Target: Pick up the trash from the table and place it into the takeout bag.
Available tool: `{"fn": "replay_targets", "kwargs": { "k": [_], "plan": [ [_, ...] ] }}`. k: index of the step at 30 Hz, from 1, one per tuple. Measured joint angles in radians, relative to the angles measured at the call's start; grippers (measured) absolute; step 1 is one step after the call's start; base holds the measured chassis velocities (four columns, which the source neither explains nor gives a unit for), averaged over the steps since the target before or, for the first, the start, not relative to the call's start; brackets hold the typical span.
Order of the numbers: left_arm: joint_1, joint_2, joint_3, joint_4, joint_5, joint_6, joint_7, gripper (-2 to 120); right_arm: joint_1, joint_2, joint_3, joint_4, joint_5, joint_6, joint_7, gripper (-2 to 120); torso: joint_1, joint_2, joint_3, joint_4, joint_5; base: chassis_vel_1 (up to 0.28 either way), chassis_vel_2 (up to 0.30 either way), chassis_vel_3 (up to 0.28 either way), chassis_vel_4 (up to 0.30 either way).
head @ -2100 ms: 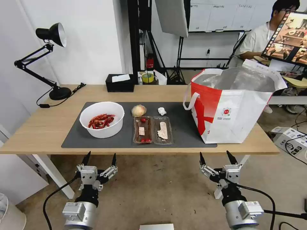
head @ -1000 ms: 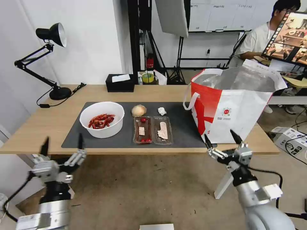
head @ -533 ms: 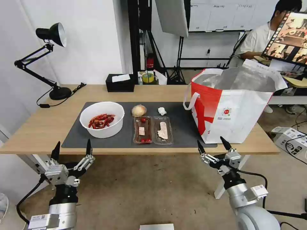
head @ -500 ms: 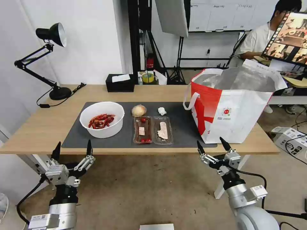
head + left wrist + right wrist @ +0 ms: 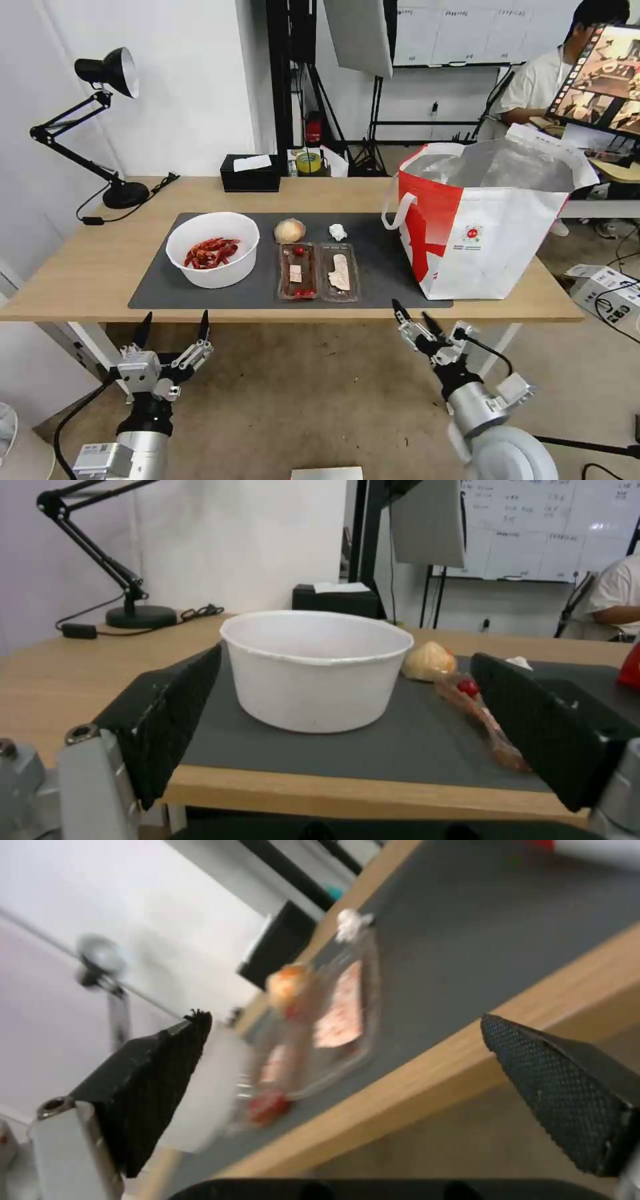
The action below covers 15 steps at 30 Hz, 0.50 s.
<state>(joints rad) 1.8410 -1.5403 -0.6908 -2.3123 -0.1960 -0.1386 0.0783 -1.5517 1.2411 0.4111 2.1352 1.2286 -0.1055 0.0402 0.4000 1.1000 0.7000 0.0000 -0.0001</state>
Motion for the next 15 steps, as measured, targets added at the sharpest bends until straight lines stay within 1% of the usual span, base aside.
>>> {"fn": "replay_targets", "kwargs": {
  "k": [1, 3, 4, 5, 6, 7, 8, 10, 11, 14, 15],
  "plan": [
    [0.001, 0.001, -0.001, 0.000, -0.003, 0.000, 0.000, 100, 0.008, 0.009, -0.012, 0.006, 0.089, -0.003, 0.015, 100, 0.000, 0.000, 0.000, 0.0000, 0.0001, 0.000, 0.000, 0.000, 0.000],
    [0.001, 0.006, -0.003, 0.000, -0.007, 0.000, 0.000, 100, 0.027, 0.026, -0.027, 0.024, 0.217, -0.003, 0.052, 100, 0.000, 0.000, 0.000, 0.0000, -0.0001, 0.000, 0.000, 0.000, 0.000],
    [0.001, 0.006, -0.003, 0.000, -0.007, 0.000, 0.000, 100, 0.027, 0.026, -0.027, 0.024, 0.217, -0.003, 0.052, 100, 0.000, 0.000, 0.000, 0.0000, -0.0001, 0.000, 0.000, 0.000, 0.000],
    [0.001, 0.009, -0.004, 0.000, -0.008, 0.000, 0.000, 100, 0.035, 0.035, -0.032, 0.034, 0.268, -0.003, 0.077, 100, 0.000, 0.000, 0.000, 0.0000, 0.0001, 0.000, 0.000, 0.000, 0.000],
    [-0.002, 0.016, -0.004, 0.004, -0.010, 0.000, 0.000, 100, 0.051, 0.049, -0.034, 0.056, 0.350, -0.002, 0.135, 100, 0.000, 0.000, 0.000, 0.0000, 0.0000, 0.000, 0.000, 0.000, 0.000],
    [-0.002, 0.016, -0.004, 0.004, -0.010, 0.000, 0.000, 100, 0.051, 0.049, -0.034, 0.056, 0.350, -0.002, 0.135, 100, 0.000, 0.000, 0.000, 0.0000, 0.0000, 0.000, 0.000, 0.000, 0.000],
    [-0.007, 0.023, -0.003, 0.008, -0.010, 0.001, -0.001, 100, 0.061, 0.060, -0.033, 0.074, 0.398, 0.002, 0.187, 100, 0.000, 0.000, 0.000, 0.0001, -0.0001, 0.000, 0.000, 0.000, 0.000],
    [-0.014, 0.039, 0.004, 0.016, -0.010, 0.004, -0.001, 100, 0.085, 0.081, -0.029, 0.105, 0.469, 0.024, 0.307, 100, 0.000, 0.000, 0.000, -0.0004, -0.0001, 0.000, 0.000, 0.000, 0.000],
    [-0.014, 0.039, 0.004, 0.016, -0.010, 0.004, -0.001, 100, 0.085, 0.081, -0.029, 0.105, 0.469, 0.024, 0.307, 100, 0.000, 0.000, 0.000, -0.0004, -0.0001, 0.000, 0.000, 0.000, 0.000],
    [-0.008, 0.044, 0.002, 0.020, -0.006, 0.004, -0.002, 100, 0.122, 0.095, -0.044, 0.128, 0.504, 0.063, 0.427, 100, 0.000, 0.000, 0.000, 0.0000, -0.0001, 0.000, 0.000, 0.000, 0.000],
    [-0.008, 0.044, 0.002, 0.020, -0.006, 0.004, -0.002, 100, 0.122, 0.095, -0.044, 0.128, 0.504, 0.063, 0.427, 100, 0.000, 0.000, 0.000, 0.0000, -0.0001, 0.000, 0.000, 0.000, 0.000]
  ]
}}
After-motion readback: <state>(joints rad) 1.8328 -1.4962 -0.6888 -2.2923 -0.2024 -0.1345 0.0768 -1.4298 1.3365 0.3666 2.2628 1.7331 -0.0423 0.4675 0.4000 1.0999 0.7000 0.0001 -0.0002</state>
